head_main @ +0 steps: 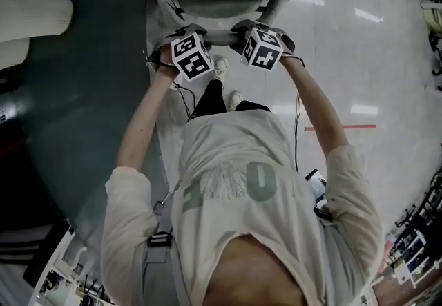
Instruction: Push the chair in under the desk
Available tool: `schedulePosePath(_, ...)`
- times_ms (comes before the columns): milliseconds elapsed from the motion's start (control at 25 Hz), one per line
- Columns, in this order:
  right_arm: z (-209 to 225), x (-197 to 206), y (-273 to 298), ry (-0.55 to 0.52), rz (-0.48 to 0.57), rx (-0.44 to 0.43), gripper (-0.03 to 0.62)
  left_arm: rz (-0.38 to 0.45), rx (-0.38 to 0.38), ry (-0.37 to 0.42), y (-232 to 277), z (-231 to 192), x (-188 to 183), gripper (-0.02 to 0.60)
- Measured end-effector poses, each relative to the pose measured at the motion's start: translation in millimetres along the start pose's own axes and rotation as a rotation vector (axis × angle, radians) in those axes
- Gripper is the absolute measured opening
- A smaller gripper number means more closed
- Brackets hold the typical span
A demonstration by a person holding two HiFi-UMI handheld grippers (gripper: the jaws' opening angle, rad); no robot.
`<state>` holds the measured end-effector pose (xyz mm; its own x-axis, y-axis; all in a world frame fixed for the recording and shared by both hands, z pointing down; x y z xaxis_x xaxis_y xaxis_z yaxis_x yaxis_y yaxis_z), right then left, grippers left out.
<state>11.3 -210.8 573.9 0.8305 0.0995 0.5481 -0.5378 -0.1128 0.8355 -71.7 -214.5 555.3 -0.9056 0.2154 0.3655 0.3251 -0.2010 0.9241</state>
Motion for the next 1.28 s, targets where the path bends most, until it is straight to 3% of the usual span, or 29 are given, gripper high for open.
schedulePosePath(800, 84.2, -10.2, 10.6, 0.012, -0.021, 0.025, 0.162, 0.015, -0.012, 0.005, 13.0, -84.5, -17.8, 0.146)
schedulePosePath(1280, 99.2, 1.8, 5.8, -0.020, -0.062, -0.036, 0.173, 0.059, -0.004, -0.001, 21.0, -88.2, -31.8, 0.144)
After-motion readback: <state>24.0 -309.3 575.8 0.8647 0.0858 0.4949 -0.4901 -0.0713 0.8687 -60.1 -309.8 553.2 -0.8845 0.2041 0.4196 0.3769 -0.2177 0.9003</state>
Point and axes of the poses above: the fingertips, and each gripper's own axes: y forward along the fingers, z to its right, x out of its underside, the point moved 4 cm from there along -y, backward along the fingers
